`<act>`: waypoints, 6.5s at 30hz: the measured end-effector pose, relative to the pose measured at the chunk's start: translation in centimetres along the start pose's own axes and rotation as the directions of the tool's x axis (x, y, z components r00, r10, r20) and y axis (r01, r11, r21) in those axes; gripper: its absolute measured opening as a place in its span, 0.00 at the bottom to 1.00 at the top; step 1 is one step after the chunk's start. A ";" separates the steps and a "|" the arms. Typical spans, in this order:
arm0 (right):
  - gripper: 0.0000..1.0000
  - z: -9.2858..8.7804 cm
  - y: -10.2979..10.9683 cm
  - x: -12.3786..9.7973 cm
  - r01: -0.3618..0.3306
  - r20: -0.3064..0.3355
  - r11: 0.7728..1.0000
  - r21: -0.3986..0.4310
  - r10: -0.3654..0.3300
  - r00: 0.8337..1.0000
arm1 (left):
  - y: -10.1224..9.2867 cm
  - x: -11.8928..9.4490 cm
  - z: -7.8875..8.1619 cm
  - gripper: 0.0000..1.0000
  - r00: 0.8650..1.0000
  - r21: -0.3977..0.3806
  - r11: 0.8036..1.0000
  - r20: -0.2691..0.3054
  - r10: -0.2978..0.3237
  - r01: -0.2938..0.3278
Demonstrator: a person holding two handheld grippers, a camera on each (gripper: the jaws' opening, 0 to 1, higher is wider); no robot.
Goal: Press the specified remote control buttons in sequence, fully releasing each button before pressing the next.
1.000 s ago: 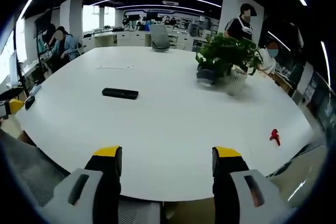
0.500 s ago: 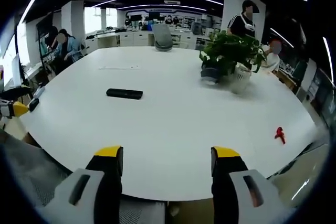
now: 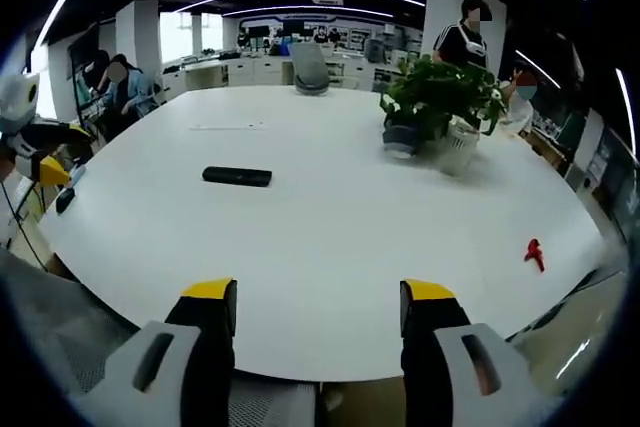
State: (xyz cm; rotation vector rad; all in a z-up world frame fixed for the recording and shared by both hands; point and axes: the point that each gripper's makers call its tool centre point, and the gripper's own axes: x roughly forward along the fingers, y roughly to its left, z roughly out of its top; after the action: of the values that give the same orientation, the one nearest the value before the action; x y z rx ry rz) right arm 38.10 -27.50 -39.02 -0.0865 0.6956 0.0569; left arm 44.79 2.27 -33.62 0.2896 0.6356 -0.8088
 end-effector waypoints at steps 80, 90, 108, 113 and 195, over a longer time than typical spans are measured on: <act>0.66 -1.8 -0.5 0.8 0.032 -0.117 0.999 -0.032 -0.035 0.992 | 8.9 26.1 -2.1 0.28 0.804 0.233 0.889 -0.555 -0.211 0.394; 0.66 -1.8 -0.3 0.9 0.021 -0.120 0.999 -0.039 -0.026 0.992 | 8.9 26.0 -2.3 0.26 0.812 0.331 0.847 -0.555 -0.183 0.417; 0.65 -1.8 -0.2 0.9 0.020 -0.113 0.999 -0.047 -0.025 0.993 | 8.1 25.5 -2.7 0.23 0.815 0.343 0.845 -0.554 -0.171 0.411; 0.64 -1.7 -0.3 0.8 0.022 -0.107 0.999 -0.042 -0.026 0.994 | 7.7 25.2 -2.9 0.23 0.816 0.345 0.844 -0.552 -0.172 0.411; 0.62 -0.9 0.9 0.3 -0.027 -0.065 0.998 -0.050 0.024 0.998 | -5.5 15.8 -10.9 0.23 0.820 0.382 0.803 -0.530 -0.216 0.458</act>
State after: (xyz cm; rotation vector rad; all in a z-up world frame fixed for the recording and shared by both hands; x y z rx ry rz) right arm 37.67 -26.69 -40.01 -0.1283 0.7602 0.0965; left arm 44.35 -5.36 -52.06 0.8816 0.9447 -1.2834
